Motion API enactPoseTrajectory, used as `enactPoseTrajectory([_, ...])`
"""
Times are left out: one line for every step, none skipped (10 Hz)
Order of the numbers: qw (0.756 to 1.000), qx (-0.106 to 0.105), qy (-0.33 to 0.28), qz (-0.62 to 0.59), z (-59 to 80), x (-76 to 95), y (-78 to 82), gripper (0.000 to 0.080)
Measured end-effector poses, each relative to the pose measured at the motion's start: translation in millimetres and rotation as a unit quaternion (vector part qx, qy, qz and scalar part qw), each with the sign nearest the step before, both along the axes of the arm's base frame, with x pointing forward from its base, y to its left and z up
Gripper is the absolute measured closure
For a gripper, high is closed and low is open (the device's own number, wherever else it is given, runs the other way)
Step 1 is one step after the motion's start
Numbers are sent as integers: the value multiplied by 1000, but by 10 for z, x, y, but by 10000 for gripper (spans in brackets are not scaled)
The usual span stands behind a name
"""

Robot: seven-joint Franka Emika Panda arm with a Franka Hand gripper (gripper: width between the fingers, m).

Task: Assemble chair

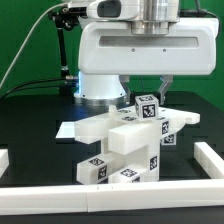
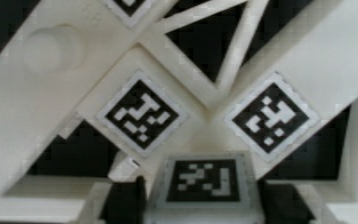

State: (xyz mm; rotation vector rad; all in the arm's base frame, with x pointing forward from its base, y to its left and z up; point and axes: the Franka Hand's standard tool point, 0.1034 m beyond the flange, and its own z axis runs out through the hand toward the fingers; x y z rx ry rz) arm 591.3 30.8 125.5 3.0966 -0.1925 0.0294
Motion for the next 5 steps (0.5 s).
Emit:
enactPoseTrajectory([1000,3,-1,-28,-1,1,6,507])
enactPoseTrajectory([997,8,-3,-72,-2,1,12,507])
enactPoseTrajectory([994,11,-4,-112,-1,2,19,507])
enactPoseTrajectory([987,15,-6,-160,0,5,26,507])
enactPoseTrajectory([980,19,-9,-196,1,11,30,507])
